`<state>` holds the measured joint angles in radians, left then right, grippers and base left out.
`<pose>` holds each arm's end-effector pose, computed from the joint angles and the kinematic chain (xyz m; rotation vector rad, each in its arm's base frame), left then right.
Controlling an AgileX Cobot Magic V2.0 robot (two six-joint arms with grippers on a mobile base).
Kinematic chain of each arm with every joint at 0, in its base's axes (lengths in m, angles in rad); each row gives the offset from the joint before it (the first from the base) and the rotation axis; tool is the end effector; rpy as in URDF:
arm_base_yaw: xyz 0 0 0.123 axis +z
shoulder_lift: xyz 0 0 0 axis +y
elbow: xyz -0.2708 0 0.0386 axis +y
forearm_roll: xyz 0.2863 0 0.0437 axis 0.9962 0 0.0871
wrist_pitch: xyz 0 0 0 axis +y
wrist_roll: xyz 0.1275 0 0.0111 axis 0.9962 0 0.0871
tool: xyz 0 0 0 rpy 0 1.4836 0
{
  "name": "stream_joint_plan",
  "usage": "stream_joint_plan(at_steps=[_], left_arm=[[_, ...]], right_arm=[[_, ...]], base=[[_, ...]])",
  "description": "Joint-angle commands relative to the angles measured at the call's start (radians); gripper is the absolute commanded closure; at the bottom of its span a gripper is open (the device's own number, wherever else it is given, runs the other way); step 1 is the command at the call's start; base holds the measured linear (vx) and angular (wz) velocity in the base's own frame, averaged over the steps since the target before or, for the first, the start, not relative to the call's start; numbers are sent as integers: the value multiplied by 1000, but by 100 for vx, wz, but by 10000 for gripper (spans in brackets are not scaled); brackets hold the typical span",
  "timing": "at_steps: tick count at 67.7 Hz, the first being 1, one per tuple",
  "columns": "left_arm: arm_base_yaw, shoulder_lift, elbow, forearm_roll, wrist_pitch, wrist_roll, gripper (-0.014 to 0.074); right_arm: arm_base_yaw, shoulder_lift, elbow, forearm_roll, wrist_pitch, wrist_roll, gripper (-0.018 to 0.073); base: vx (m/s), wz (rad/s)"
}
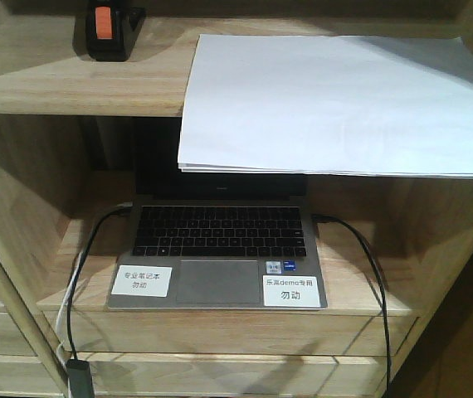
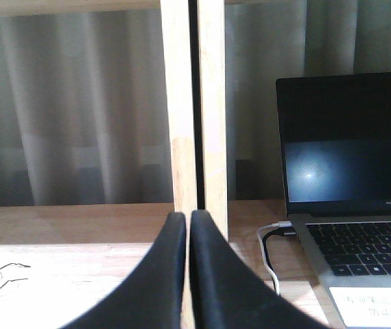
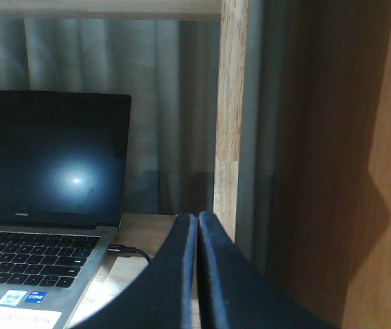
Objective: Grab stapler and paper to desk for stapling
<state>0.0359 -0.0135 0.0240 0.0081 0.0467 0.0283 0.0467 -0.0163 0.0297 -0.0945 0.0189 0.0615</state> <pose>0.1433 0.0052 0.2024 0.0001 1.5411 0.0577 0.1431 0.0065 0.2040 -0.0589 1.5147 0.0096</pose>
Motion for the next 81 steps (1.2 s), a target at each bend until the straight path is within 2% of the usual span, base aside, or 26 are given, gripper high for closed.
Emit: stream_joint_plan(at_steps=[1,69,75,81], left_arm=[[4,-14,12,-8,-75,-8,603],[4,-14,12,-8,-80,-8,603],[4,-14,12,3,-119,-7,603],[4,-14,3,3,-226,-7,603]], right_arm=[[-3,-4,2,-4,-77,-8,569],[-3,-4,2,-4,-77,-8,569],[-3,-4,2,-4,-77,-8,569],[-3,-4,2,-4,-77,-8,569]], base=[[0,0],[0,0],[0,0],[0,0]])
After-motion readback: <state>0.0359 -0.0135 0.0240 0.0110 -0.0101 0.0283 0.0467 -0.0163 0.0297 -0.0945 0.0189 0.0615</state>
